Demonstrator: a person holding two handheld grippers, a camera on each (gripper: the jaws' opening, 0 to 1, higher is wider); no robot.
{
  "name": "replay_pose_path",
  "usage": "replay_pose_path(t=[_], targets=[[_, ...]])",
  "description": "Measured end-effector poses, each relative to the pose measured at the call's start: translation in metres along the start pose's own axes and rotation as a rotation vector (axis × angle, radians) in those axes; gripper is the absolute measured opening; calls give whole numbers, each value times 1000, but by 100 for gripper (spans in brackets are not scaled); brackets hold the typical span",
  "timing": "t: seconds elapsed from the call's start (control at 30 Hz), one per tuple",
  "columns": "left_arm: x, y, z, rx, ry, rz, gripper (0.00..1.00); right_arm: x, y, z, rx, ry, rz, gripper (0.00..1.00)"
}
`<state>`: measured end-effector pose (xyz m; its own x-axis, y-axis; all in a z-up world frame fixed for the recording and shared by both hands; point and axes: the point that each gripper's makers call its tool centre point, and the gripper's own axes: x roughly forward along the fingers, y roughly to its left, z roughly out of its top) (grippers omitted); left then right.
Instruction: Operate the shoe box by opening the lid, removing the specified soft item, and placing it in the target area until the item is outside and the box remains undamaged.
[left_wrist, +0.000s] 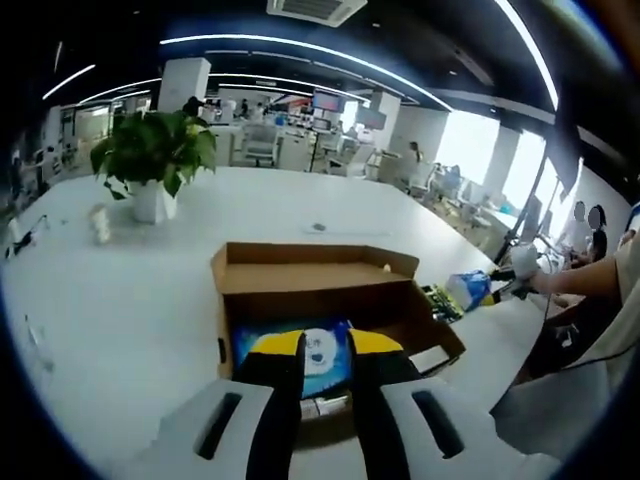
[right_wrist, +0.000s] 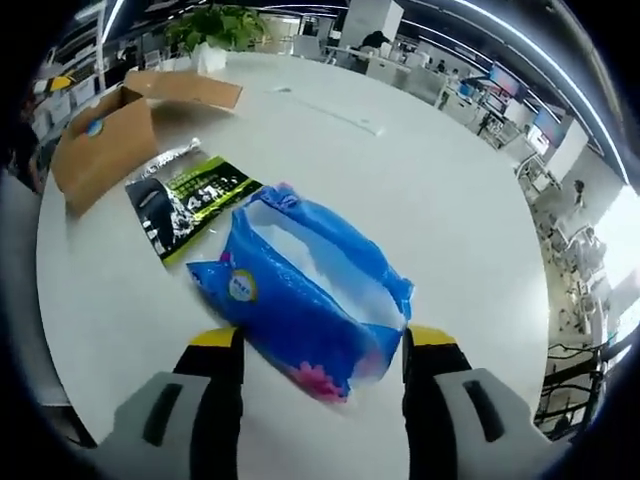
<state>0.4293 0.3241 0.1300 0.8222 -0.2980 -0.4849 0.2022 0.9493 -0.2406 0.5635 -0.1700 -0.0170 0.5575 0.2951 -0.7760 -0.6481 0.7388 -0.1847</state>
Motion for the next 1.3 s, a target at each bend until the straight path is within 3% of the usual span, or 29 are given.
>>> replay_pose_path(t=[0.17, 0.37, 0.6, 0.77, 1.3], targets=[[0, 4, 0, 8, 7, -2, 16, -22, 2, 14, -24, -36, -21, 60], [1, 16, -4, 36, 33, 18, 17, -48, 21, 48, -39, -97, -11, 55], [1, 27, -11, 61, 57, 21, 18, -65, 76, 89, -69, -151, 80, 51], [-1, 32, -14, 72, 67, 13, 19, -69, 127, 123, -74, -199, 161, 49], [-2, 52, -21, 103, 95, -4, 19, -51, 228, 187, -41, -256, 299, 43]])
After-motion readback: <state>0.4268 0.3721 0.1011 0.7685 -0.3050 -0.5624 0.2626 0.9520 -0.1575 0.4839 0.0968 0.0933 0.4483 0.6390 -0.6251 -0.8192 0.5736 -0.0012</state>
